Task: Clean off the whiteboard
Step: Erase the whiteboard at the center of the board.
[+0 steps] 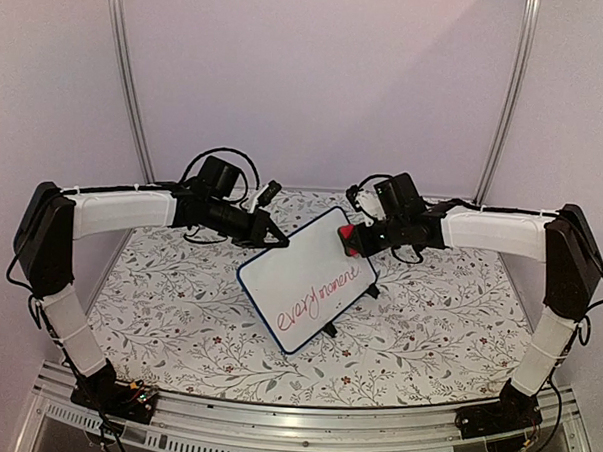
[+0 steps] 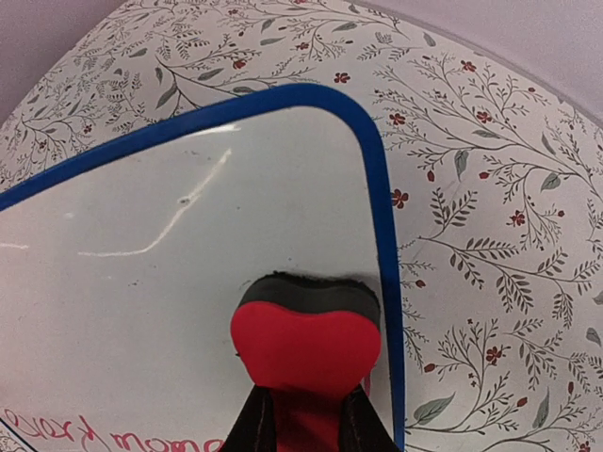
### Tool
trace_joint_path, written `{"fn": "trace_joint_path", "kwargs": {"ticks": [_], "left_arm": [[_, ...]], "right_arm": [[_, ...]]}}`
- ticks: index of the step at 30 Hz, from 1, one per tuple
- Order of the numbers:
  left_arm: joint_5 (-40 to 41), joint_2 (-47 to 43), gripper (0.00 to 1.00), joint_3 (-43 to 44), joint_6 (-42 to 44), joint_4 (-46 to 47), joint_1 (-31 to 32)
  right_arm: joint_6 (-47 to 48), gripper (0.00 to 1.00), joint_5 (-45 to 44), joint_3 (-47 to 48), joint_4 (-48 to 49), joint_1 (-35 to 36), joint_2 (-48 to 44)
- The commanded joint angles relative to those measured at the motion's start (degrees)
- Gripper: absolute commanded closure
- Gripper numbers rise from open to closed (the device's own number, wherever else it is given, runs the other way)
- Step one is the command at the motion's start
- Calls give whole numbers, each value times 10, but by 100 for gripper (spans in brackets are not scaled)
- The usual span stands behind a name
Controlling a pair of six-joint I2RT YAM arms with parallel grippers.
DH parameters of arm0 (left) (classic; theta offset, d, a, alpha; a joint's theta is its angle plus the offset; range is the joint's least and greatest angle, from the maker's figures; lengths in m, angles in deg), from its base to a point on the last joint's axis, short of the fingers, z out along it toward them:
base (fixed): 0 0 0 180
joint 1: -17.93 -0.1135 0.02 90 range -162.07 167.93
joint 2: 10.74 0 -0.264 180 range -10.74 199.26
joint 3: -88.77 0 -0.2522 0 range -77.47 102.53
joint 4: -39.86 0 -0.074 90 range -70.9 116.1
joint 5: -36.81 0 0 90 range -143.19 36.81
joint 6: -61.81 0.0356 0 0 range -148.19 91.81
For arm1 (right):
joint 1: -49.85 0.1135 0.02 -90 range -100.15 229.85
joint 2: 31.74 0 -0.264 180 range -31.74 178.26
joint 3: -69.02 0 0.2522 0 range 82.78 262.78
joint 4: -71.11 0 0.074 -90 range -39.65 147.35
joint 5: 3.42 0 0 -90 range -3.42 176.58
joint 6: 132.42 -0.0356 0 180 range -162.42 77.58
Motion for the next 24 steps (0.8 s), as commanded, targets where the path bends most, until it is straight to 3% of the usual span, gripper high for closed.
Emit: {"fn": "trace_joint_path", "kwargs": {"ticks": [1,24], "left_arm": [[-45,-7,100,6,24,-4,16],[-43,-10,100,5,25,-4,16]], "right_arm": [[12,97,-10,32,9,0,24],[-25,97,-22,-140,4,-9,-38]]}}
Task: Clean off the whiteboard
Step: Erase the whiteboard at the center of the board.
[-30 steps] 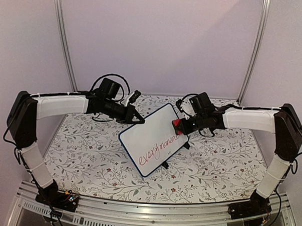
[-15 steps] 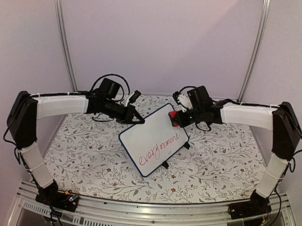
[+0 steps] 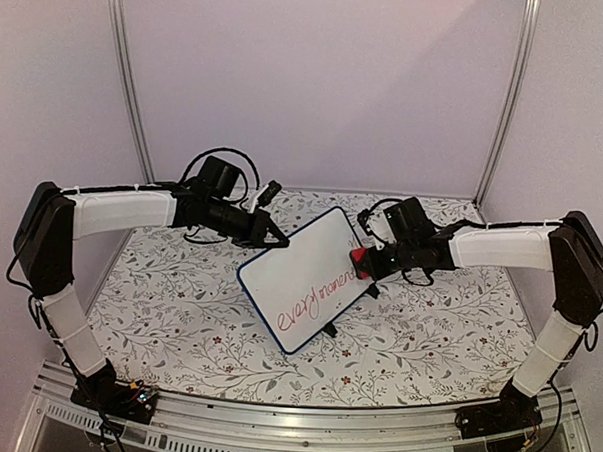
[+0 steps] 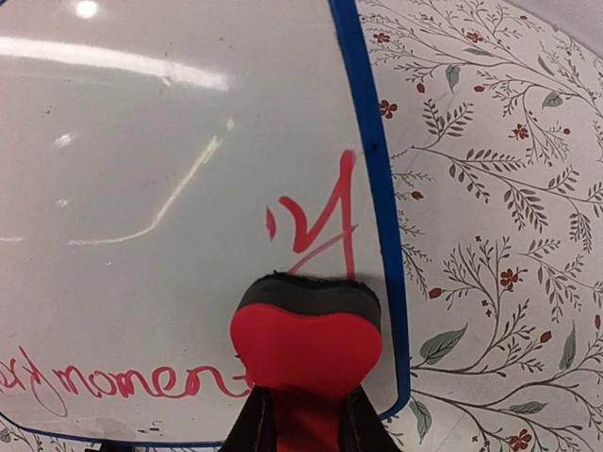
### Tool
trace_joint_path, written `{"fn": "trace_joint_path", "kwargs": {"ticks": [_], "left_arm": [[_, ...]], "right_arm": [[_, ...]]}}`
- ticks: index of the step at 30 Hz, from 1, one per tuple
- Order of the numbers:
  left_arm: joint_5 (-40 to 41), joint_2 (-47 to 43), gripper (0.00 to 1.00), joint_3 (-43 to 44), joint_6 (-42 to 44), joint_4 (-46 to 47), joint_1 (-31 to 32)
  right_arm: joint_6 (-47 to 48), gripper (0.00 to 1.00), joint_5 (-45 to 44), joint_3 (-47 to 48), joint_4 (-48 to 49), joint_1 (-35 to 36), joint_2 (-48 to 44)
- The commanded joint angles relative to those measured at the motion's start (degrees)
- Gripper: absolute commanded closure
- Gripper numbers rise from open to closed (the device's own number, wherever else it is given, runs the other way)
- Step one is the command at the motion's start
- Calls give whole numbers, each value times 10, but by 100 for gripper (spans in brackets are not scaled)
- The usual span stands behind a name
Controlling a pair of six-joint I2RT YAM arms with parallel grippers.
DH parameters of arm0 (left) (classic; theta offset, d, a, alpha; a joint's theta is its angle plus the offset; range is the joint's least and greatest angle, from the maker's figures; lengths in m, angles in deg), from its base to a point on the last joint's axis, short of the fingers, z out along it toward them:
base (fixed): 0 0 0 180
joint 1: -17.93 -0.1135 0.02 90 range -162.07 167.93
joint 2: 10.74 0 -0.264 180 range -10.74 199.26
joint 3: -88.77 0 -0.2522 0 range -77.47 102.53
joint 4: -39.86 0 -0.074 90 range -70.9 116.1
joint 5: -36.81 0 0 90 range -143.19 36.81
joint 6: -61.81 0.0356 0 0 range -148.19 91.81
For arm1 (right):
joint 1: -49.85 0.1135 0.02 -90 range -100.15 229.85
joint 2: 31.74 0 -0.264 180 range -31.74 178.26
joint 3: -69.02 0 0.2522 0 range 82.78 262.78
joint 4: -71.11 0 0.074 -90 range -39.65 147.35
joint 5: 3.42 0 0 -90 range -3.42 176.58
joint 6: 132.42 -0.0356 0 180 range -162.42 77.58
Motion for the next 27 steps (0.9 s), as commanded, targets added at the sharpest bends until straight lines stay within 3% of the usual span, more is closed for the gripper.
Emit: {"fn": "trace_joint_path", "kwargs": {"ticks": [1,12,27], "left_arm": [[-44,-10,100,5,24,-4,16],[-45,-10,100,5,24,-4,17],[-46,-10,100,5,25,-4,17]], "right_arm": [[-15,97,-13,-36,-36,-3,-9],[-10,97,-8,-21,-38,-14,-11],[22,97,29,135,-61,-30,63]]}}
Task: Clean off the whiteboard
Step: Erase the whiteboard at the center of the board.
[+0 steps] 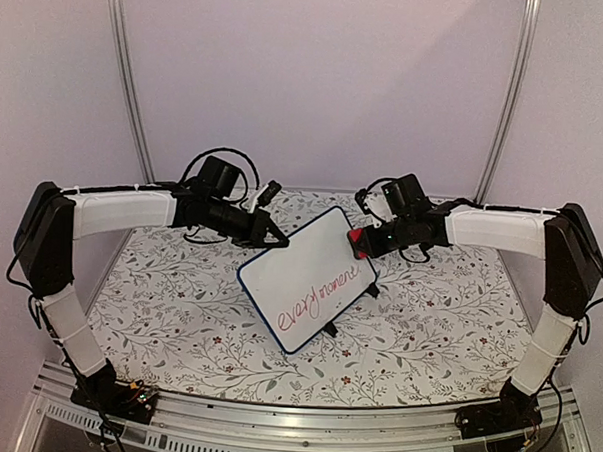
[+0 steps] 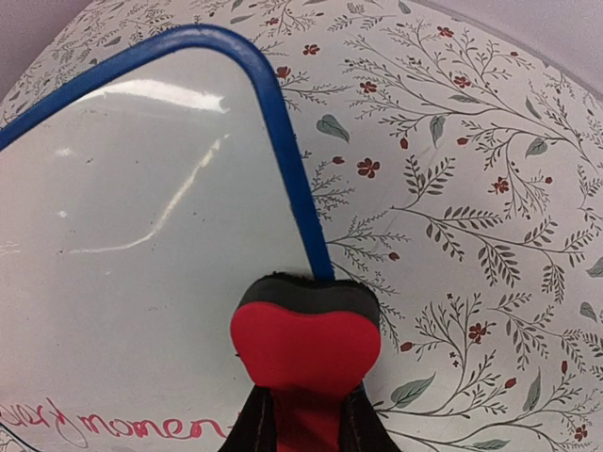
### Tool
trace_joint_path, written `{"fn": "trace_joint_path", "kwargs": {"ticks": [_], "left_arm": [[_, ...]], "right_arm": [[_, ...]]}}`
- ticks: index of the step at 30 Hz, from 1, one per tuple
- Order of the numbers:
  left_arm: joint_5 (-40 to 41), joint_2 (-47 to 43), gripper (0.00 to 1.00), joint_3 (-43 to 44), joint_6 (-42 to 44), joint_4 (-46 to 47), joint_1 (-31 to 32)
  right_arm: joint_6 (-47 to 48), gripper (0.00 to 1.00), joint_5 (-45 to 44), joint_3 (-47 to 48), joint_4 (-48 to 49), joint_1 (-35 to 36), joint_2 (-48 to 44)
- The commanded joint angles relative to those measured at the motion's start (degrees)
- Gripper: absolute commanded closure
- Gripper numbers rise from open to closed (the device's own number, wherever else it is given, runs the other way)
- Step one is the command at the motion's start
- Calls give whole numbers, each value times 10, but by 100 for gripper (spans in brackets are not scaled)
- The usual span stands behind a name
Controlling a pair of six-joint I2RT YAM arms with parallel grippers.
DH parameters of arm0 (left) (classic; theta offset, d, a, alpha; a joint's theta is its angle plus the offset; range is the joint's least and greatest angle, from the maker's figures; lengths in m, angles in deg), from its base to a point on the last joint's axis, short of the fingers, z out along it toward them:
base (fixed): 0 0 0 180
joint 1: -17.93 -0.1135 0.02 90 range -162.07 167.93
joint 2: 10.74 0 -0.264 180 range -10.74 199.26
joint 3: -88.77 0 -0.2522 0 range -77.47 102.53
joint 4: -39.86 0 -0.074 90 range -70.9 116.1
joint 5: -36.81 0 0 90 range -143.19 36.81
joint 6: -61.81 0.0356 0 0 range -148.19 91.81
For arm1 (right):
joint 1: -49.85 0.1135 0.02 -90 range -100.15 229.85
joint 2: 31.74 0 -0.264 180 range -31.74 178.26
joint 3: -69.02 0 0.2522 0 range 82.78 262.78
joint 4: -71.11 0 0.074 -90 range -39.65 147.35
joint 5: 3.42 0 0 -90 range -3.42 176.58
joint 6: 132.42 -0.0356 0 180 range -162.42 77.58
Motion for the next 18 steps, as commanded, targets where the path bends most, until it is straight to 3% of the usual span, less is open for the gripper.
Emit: {"fn": "trace_joint_path", "kwargs": {"ticks": [1,7,18], "left_arm": [[-46,-9,100,5,25,-4,16],[-45,-11,100,6,26,-5,16],[-46,-8,100,6,25,-5,17]], "right_arm": [[13,97,10,39,-4,-6,33],[7,97,33,23,-8,-6,31],[-17,97,60,-92,18,-5,-22]]}}
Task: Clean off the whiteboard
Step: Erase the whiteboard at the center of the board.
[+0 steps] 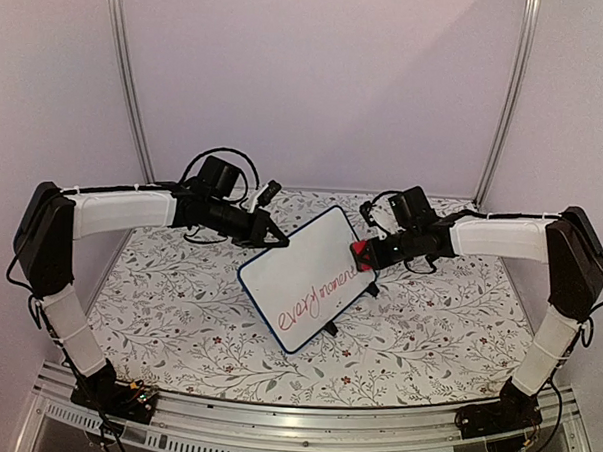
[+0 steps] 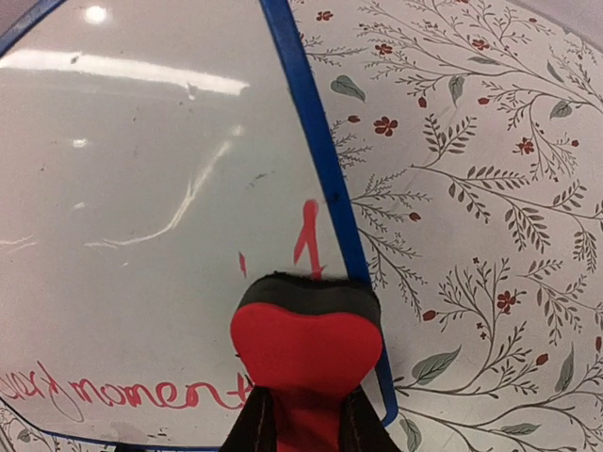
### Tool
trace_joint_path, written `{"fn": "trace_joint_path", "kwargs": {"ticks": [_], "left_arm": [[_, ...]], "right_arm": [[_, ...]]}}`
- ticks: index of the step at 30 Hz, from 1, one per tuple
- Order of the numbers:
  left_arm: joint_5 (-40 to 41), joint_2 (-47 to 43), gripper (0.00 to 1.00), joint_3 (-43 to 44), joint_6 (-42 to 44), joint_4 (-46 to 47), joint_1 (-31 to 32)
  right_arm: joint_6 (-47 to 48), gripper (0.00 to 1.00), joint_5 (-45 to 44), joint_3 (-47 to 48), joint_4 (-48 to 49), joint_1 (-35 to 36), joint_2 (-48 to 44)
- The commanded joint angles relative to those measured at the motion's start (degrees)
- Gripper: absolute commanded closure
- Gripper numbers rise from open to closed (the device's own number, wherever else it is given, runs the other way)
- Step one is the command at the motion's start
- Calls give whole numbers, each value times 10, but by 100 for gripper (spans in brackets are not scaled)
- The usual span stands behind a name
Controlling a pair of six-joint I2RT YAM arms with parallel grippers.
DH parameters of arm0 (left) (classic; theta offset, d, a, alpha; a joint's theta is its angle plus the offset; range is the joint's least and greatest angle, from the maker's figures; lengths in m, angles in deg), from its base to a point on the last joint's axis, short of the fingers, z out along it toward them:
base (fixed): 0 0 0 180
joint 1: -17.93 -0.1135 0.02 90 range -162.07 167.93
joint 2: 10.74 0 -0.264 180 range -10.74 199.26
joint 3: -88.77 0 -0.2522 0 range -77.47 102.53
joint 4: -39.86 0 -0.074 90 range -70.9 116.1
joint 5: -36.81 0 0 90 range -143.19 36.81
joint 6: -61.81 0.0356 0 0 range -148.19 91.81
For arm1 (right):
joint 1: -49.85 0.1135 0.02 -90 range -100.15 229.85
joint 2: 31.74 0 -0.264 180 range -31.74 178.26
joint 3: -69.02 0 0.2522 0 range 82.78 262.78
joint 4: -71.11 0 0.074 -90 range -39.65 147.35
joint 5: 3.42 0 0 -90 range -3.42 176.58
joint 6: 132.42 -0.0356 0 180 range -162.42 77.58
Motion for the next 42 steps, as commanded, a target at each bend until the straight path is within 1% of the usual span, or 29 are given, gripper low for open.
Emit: {"fn": "trace_joint_path", "kwargs": {"ticks": [1,4,8,24,29,34,42], "left_arm": [[-49,-7,100,6,28,-5,17],[-49,-6,100,6,27,-6,17],[-48,-5,100,6,27,-6,17],[-49,-7,100,6,29,-6,18],[-48,-8,100,6,29,-6,18],[-48,-8,100,6,28,-5,18],[-48,-11,100,5,29,-5,18]], "right_arm": [[-13,97,17,-47,-8,2,-12],[-19,97,23,-60,-1,2,-19],[-21,97,28,-52,3,3,-14],[-4,97,2,84,-20,3,42],[-2,97,-21,93,-19,0,48],[-26,97,-37,103,-10,-5,45],[-54,96,-31,109,-1,-9,48]]}}
